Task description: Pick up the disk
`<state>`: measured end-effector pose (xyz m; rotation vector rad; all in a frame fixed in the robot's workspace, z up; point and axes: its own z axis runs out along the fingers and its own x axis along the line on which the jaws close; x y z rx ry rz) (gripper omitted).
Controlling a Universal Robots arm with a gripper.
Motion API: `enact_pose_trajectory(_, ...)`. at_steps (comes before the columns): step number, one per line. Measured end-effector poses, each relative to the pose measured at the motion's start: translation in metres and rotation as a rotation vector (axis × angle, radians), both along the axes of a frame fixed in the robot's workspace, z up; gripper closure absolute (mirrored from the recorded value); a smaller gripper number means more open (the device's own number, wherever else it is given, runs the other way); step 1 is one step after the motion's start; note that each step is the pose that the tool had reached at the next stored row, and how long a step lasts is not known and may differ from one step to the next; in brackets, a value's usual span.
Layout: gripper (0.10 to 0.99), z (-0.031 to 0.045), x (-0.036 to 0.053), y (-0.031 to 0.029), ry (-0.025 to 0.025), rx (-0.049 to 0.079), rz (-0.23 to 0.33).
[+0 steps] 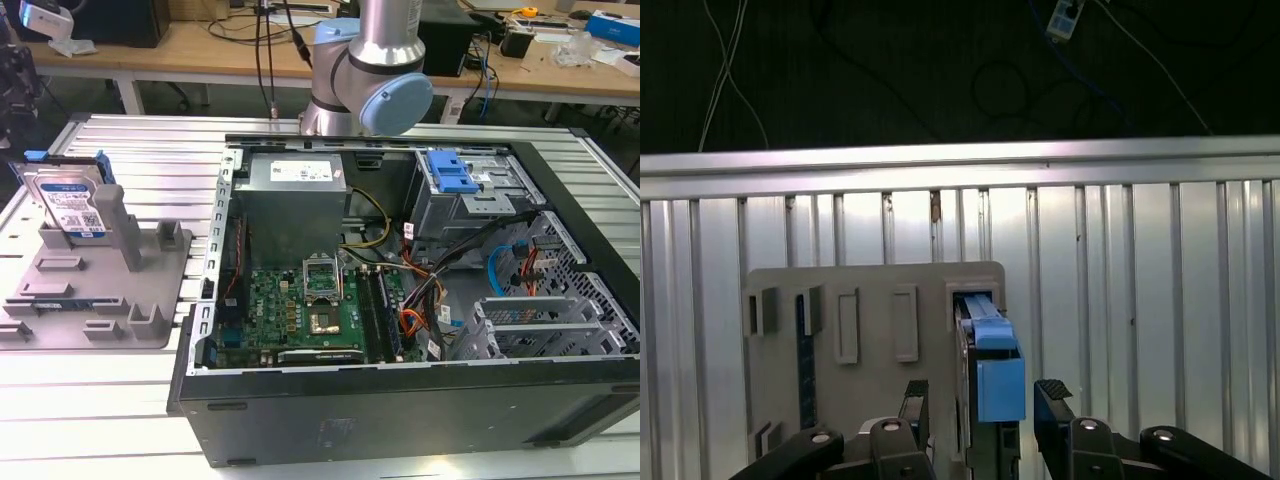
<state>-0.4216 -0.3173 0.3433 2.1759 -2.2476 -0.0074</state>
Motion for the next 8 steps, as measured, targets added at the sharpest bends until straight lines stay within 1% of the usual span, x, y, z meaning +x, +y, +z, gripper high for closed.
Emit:
enact_pose_trajectory(4,0.545,-0.0018,0.0007,0.0034,0.0008,0.000,0.000)
enact_pose_trajectory(8,0.545,-0.0040,0.0007,0.0035,0.0019,0.000,0.000)
